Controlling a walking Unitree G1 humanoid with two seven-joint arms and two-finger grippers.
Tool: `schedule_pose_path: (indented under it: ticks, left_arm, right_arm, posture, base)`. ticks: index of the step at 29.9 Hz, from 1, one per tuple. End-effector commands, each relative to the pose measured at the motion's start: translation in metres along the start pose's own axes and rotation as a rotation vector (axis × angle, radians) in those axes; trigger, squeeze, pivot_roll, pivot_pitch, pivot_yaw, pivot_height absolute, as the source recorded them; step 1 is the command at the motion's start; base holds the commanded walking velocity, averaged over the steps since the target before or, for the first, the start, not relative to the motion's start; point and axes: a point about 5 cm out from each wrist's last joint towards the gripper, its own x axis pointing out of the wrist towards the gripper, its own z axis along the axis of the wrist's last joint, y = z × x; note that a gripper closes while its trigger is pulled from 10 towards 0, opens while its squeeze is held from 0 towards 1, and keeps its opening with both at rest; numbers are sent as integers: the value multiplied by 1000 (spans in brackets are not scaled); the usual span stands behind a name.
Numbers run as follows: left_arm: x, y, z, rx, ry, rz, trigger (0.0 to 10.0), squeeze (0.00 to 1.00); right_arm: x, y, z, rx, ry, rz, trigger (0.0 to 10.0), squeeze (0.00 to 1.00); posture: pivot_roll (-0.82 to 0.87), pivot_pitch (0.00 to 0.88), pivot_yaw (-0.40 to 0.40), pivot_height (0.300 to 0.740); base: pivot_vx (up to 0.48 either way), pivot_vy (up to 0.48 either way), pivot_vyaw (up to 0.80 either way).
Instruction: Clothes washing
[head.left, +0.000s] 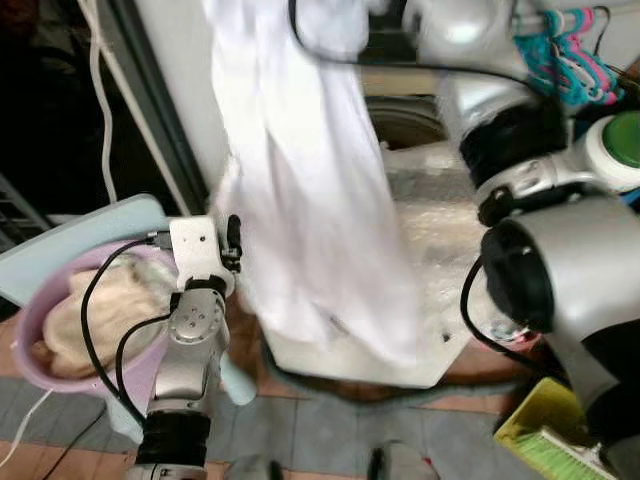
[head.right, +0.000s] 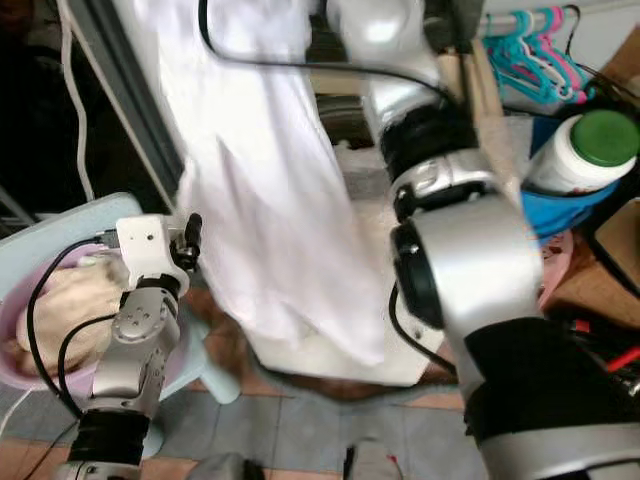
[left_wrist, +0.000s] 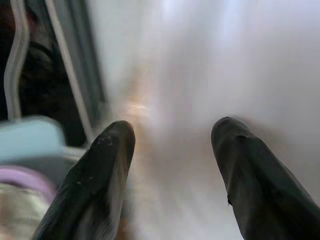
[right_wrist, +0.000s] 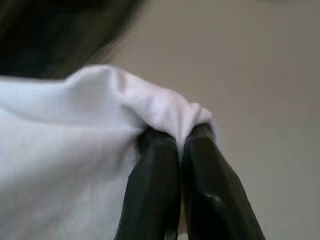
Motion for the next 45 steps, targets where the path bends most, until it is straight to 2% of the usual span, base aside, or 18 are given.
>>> schedule_pose_path:
  ticks: [1, 2, 4, 7, 9, 15, 20, 21, 22, 24, 25, 26, 31, 33, 38, 41, 43, 45]
  left_arm:
    - [-1, 2, 1, 5, -9, 7, 10000, 0]
    - [-2, 2, 0, 5, -5, 12, 10000, 0]
    - [-3, 2, 0, 4, -4, 14, 10000, 0]
    - [-3, 2, 0, 3, -5, 22, 10000, 0]
    - [-2, 2, 1, 4, -7, 22, 10000, 0]
    - [-3, 3, 0, 13, 4, 9, 10000, 0]
    - [-2, 1, 0, 23, 8, -6, 10000, 0]
    - [-1, 1, 1, 23, 5, -14, 10000, 0]
    - [-1, 0, 2, 24, 0, -22, 10000, 0]
    - [-2, -3, 7, 38, -24, -60, 10000, 0]
    - [-6, -2, 12, 58, -54, -86, 10000, 0]
    - [-7, -1, 14, 65, -62, -89, 10000, 0]
    - [-17, 11, 15, 74, -65, -89, 10000, 0]
    - [-18, 13, 14, 87, -65, -91, 10000, 0]
    - [-25, 14, 25, 85, -94, -162, 10000, 0]
    - [-32, 11, 25, 97, -94, -207, 10000, 0]
    - [-37, 9, 24, 106, -91, -232, 10000, 0]
    - [-40, 8, 25, 116, -92, -248, 10000, 0]
  right_arm:
    - [10, -27, 33, -18, -130, -154, 10000, 0]
    - [5, -40, 31, -11, -125, -238, 10000, 0]
    - [2, -41, 25, -4, -111, -256, 10000, 0]
    - [-24, -14, -32, -49, 92, -144, 10000, 0]
    - [-67, 23, -100, 65, 405, -2, 10000, 0]
    - [-152, 62, -168, 288, 791, 81, 10000, 0]
    - [-175, 63, -176, 375, 838, 33, 10000, 0]
    - [-178, 62, -176, 378, 832, 18, 10000, 396]
    - [-178, 61, -175, 383, 823, 8, 10000, 969]
    - [-178, 56, -170, 355, 754, -17, 10000, 1000]
    - [-172, 42, -153, 182, 588, -37, 10000, 1000]
    - [-171, 38, -147, 126, 532, -41, 10000, 1000]
    - [-175, 30, -123, 261, 407, -39, 10000, 1000]
    - [-177, 31, -121, 285, 411, -2, 10000, 1000]
    - [-188, 54, -108, 386, 421, 312, 10000, 1000]
    - [-202, 71, -111, 351, 478, 481, 10000, 1000]
    - [-208, 73, -123, 250, 558, 471, 10000, 1000]
    - [-210, 74, -131, 227, 616, 427, 10000, 1000]
  posture:
    - [-36, 0, 39, 740]
    - [-35, 0, 36, 740]
    - [-35, 0, 35, 740]
    - [-33, 0, 33, 740]
    - [-33, 0, 38, 740]
    - [-42, 13, 62, 740]
    - [-48, 14, 76, 740]
    - [-50, 14, 78, 740]
    - [-50, 14, 78, 740]
    - [-46, 14, 76, 740]
    - [-36, 17, 71, 740]
    - [-36, 17, 71, 740]
    - [-17, 34, 68, 740]
    - [-15, 38, 69, 740]
    - [-11, 83, 72, 740]
    - [-1, 102, 70, 740]
    - [8, 113, 65, 740]
    - [13, 118, 61, 740]
  base:
    - [0, 0, 0]
    - [0, 0, 0]
    - [0, 0, 0]
    - [0, 0, 0]
    - [0, 0, 0]
    - [0, 0, 0]
    - [0, 0, 0]
    - [0, 0, 0]
    - [0, 0, 0]
    - [0, 0, 0]
    - [0, 0, 0]
    - [0, 0, 0]
    - [0, 0, 0]
    - [0, 0, 0]
    - [0, 0, 0]
    - [0, 0, 0]
    - [0, 0, 0]
    - [0, 0, 0]
